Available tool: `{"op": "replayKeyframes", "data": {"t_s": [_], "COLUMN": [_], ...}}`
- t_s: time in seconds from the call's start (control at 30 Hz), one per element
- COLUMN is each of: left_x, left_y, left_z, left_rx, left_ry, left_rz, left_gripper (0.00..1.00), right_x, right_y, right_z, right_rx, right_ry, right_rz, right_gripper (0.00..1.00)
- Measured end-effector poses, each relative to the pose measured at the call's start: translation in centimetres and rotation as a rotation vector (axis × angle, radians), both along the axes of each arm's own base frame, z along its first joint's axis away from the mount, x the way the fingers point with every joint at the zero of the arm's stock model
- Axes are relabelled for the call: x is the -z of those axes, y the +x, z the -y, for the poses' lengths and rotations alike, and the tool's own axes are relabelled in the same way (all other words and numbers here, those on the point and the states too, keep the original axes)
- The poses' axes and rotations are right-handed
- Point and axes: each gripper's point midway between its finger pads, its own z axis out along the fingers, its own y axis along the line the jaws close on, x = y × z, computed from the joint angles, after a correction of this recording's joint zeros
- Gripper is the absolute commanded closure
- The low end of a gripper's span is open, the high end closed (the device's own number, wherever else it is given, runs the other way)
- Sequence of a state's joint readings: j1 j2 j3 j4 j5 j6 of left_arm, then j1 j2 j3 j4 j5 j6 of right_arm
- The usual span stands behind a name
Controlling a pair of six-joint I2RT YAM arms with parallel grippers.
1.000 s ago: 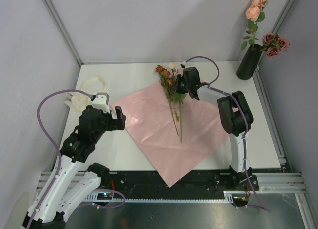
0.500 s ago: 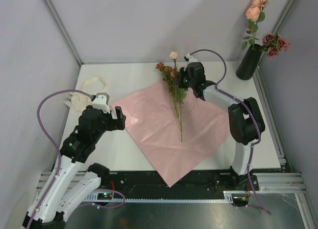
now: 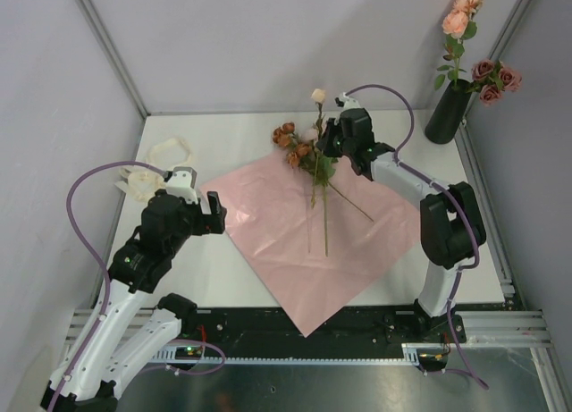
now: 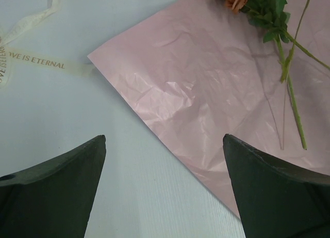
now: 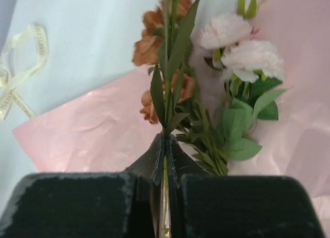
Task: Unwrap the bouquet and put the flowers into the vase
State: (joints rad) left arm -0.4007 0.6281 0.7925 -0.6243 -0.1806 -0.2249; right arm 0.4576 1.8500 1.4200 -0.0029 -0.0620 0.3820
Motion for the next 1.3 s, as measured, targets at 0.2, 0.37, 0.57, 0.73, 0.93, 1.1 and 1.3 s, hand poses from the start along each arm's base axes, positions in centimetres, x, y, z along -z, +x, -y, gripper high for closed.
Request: {"op": "replayKeyframes", "data": {"t_s": [0.2, 0.37, 0.57, 0.73, 0.93, 1.1, 1.3], "left_x": [0.0, 0.1, 0.1, 0.1, 0.1, 0.0, 0.1], "left_y": [0.0, 0.0, 0.0, 0.0, 0.0, 0.0, 0.0], "left_z": [0.0, 0.0, 0.0, 0.0, 0.0, 0.0, 0.0], "left_rx": [0.000, 0.000, 0.000, 0.000, 0.000, 0.000, 0.000], "left_ry": [0.000, 0.002, 0.002, 0.002, 0.001, -0.001, 0.001], "left_rz": [0.000, -0.004, -0.004, -0.004, -0.004, 0.001, -0.004], "left_gripper": [0.00, 0.00, 0.00, 0.00, 0.00, 0.00, 0.00], "right_x": [2.9, 3.8, 0.6, -8.2, -20.1, -26.9, -31.7], "right_y": [-1.9, -2.6, -3.1, -2.5, -1.2, -0.7, -0.5], "right_z": [0.3, 0.3, 0.9, 2.3, 8.2, 14.8, 23.1], "right_rx": [0.003, -0.008, -0.020, -0.006, 0.101, 0.225, 0.375], "right_ry": [-0.029, -0.037, -0.040, 0.007, 0.036, -0.022, -0.162], "right_rz": [-0.119, -0.136, -0.049, 0.194, 0.576, 0.840, 1.083], "right_gripper": [1.00, 1.00, 1.00, 1.00, 1.00, 1.00, 1.00]}}
